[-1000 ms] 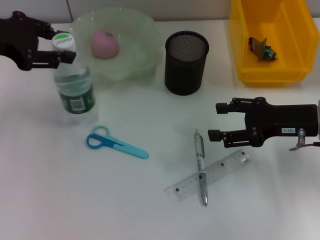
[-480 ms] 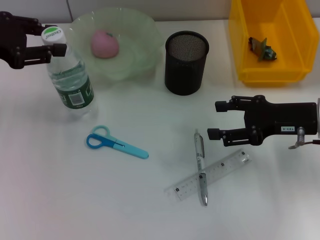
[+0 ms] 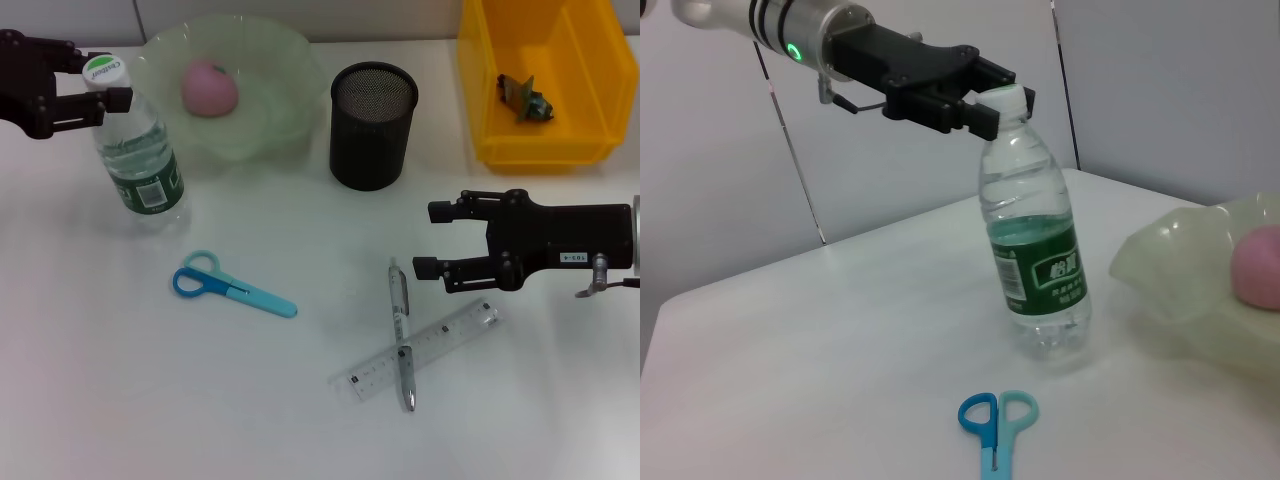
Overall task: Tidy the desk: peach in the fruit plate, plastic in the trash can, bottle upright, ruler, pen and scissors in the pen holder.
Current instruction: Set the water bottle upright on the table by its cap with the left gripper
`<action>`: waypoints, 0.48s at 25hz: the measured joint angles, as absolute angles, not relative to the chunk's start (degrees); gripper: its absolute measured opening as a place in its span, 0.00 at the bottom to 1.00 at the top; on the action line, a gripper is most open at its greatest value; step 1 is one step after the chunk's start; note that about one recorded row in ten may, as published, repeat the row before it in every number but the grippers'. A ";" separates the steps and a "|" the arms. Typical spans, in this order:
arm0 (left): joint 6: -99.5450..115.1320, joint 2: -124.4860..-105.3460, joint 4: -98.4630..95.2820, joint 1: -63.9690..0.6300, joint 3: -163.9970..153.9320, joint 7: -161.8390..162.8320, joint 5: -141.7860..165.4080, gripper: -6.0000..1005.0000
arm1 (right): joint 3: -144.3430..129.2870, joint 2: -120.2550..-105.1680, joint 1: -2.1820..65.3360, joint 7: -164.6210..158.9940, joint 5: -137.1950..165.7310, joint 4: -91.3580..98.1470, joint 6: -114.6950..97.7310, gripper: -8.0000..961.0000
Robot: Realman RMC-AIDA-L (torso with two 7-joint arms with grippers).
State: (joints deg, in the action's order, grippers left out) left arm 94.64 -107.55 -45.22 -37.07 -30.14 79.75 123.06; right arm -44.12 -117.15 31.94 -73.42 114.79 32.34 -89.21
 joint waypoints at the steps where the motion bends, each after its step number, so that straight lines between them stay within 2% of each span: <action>1: 94.64 -107.55 -45.22 -37.07 -30.14 79.75 123.06 0.49 | -44.12 -117.15 31.94 -73.42 114.79 32.34 -89.21 0.87; 12: 89.34 -108.68 -43.78 -36.20 -30.14 79.97 121.36 0.50 | -44.12 -117.00 31.67 -73.38 114.79 32.34 -89.44 0.87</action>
State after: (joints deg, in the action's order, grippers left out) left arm 89.34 -108.68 -43.78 -36.20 -30.14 79.97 121.36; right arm -44.12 -117.00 31.67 -73.38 114.79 32.34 -89.44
